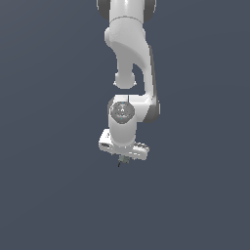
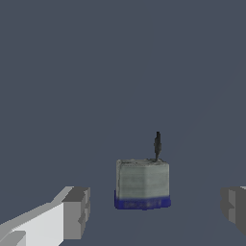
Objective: Pick up the object and move it to a goal position.
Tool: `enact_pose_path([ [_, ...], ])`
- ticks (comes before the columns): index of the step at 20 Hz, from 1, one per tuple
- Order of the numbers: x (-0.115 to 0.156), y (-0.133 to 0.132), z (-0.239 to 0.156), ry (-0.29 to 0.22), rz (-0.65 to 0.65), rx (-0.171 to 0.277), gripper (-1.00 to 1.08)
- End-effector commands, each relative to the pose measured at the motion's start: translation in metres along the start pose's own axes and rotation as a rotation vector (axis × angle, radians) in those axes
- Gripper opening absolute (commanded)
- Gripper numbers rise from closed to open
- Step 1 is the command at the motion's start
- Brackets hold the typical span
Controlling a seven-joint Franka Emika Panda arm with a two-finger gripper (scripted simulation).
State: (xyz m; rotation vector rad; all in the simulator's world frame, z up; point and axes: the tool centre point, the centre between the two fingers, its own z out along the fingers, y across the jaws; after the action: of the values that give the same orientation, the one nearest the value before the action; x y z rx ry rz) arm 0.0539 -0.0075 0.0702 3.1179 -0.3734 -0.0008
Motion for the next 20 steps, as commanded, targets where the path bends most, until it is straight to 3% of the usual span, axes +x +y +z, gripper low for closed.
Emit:
enact_pose_path([
  [1, 0.002, -0.001, 0.005, 0.001, 0.013, 0.001, 1.0],
  [9, 0.002, -0.001, 0.013, -0.001, 0.014, 0.001, 1.0],
  [20, 0.002, -0.001, 0.057, 0.0, 0.017, 0.002, 1.0],
])
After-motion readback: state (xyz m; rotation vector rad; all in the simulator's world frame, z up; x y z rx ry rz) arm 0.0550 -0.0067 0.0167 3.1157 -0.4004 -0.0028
